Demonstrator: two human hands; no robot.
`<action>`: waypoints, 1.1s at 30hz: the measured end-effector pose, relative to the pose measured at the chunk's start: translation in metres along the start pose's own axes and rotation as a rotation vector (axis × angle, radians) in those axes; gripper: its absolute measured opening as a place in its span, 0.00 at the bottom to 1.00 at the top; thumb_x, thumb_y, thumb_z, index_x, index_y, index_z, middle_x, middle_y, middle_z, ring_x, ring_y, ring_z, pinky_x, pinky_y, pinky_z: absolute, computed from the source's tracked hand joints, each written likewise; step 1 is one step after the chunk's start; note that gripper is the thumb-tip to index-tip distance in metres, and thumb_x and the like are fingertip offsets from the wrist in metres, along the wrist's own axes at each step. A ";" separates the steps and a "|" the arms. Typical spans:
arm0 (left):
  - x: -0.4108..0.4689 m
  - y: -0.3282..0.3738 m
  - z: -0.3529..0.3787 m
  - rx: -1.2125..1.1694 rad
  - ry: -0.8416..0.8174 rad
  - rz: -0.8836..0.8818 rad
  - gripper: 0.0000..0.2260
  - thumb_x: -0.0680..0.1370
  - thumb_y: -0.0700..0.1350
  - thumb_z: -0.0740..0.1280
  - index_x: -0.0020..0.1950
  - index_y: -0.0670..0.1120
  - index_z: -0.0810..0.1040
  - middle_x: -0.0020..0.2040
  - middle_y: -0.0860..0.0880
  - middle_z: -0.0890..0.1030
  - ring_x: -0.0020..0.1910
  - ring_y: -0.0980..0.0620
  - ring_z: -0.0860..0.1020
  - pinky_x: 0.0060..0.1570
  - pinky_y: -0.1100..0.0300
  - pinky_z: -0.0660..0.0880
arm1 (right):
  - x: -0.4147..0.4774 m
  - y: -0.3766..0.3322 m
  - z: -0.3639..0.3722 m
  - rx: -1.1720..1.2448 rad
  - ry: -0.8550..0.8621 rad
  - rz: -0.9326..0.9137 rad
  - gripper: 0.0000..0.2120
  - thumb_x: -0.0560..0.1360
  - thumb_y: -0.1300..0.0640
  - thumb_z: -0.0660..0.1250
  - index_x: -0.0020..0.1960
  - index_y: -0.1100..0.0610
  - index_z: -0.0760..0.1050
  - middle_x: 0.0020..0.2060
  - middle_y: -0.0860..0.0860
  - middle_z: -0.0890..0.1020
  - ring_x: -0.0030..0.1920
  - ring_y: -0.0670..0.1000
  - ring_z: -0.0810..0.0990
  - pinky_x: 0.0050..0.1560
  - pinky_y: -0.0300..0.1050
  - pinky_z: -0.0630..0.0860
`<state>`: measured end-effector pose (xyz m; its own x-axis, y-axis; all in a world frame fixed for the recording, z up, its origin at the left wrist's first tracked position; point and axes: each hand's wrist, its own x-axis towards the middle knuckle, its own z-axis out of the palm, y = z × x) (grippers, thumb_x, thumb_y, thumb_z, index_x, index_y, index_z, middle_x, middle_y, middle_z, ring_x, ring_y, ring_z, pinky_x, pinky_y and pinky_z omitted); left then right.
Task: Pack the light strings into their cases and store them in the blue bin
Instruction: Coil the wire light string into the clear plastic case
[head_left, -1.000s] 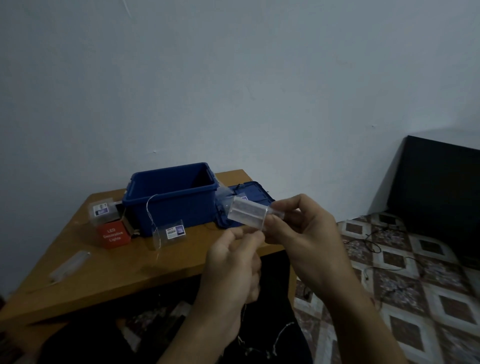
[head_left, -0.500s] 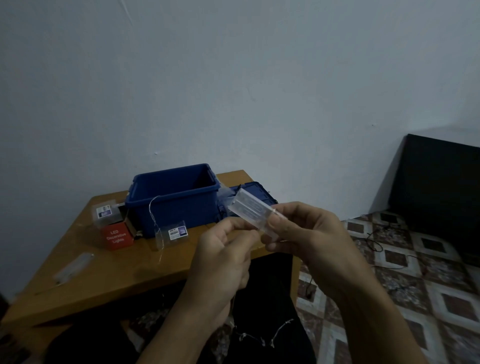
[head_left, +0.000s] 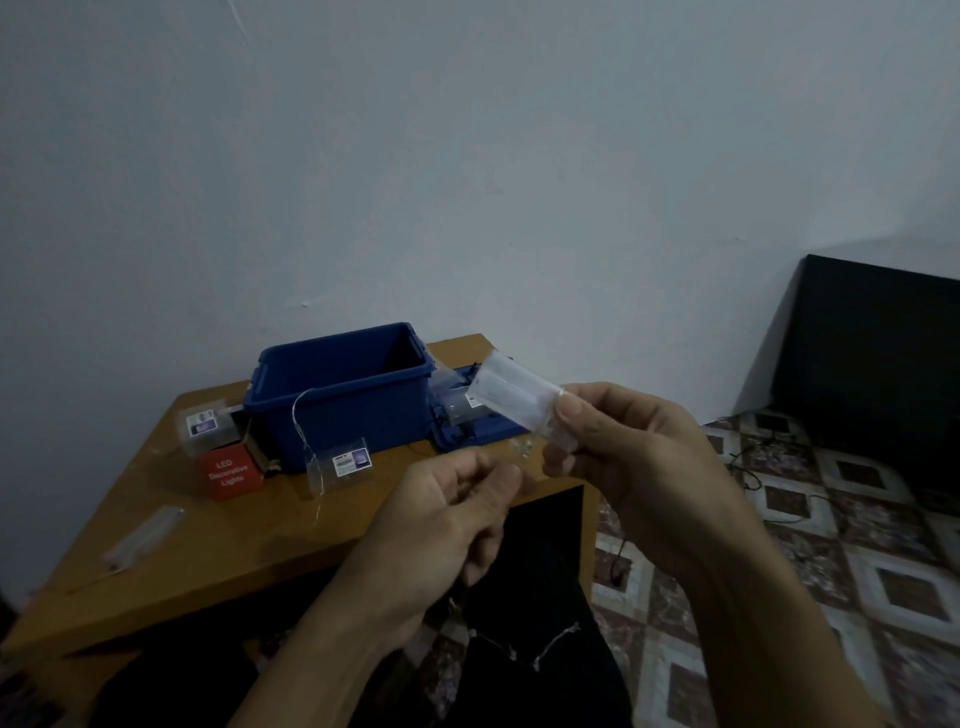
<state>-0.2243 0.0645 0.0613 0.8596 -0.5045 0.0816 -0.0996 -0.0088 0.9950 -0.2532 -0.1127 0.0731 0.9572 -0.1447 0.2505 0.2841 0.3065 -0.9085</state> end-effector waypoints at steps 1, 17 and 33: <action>0.001 0.000 0.000 0.028 0.004 0.006 0.09 0.75 0.49 0.68 0.43 0.46 0.84 0.33 0.47 0.76 0.32 0.53 0.73 0.27 0.61 0.68 | 0.000 -0.001 -0.001 0.013 -0.005 -0.003 0.16 0.70 0.56 0.71 0.51 0.67 0.80 0.37 0.56 0.80 0.35 0.53 0.77 0.39 0.44 0.78; 0.026 0.034 -0.013 0.237 -0.116 -0.046 0.14 0.70 0.54 0.72 0.39 0.43 0.77 0.34 0.42 0.75 0.32 0.47 0.72 0.35 0.57 0.70 | -0.021 -0.027 -0.022 -0.437 -0.455 0.060 0.08 0.76 0.55 0.72 0.50 0.60 0.81 0.45 0.60 0.84 0.41 0.62 0.81 0.42 0.48 0.78; -0.007 0.035 0.012 0.046 0.022 0.055 0.08 0.79 0.47 0.67 0.48 0.42 0.80 0.30 0.47 0.71 0.22 0.56 0.61 0.21 0.65 0.59 | -0.005 0.001 -0.009 -0.942 0.081 -0.305 0.13 0.80 0.56 0.66 0.65 0.49 0.74 0.47 0.41 0.77 0.44 0.39 0.77 0.43 0.33 0.72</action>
<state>-0.2402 0.0571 0.0948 0.8631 -0.4858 0.1379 -0.1697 -0.0218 0.9853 -0.2578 -0.1199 0.0684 0.8337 -0.1672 0.5263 0.3249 -0.6222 -0.7122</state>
